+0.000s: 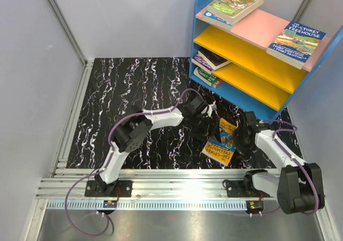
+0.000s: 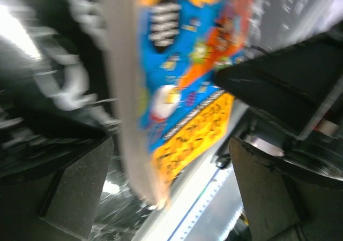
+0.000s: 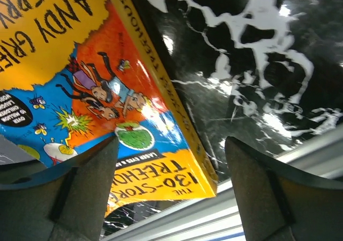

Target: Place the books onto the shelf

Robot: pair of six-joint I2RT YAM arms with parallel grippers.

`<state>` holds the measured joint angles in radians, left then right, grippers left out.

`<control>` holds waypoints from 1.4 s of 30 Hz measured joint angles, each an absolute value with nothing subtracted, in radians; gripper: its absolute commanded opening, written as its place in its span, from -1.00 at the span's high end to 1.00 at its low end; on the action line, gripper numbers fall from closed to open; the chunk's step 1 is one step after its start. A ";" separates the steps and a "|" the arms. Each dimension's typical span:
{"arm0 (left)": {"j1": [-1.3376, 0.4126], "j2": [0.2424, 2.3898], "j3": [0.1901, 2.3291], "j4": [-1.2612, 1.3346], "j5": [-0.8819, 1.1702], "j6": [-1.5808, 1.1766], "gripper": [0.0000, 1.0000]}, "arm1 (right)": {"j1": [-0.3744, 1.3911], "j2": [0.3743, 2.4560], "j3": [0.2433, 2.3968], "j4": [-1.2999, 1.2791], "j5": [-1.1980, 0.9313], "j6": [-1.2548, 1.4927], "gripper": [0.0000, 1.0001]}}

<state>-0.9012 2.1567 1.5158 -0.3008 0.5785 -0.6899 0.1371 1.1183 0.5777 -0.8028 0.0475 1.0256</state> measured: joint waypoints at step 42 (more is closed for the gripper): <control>-0.903 2.144 1.091 0.622 0.867 -1.311 1.00 | 0.169 0.895 0.918 -0.953 -0.125 0.962 0.95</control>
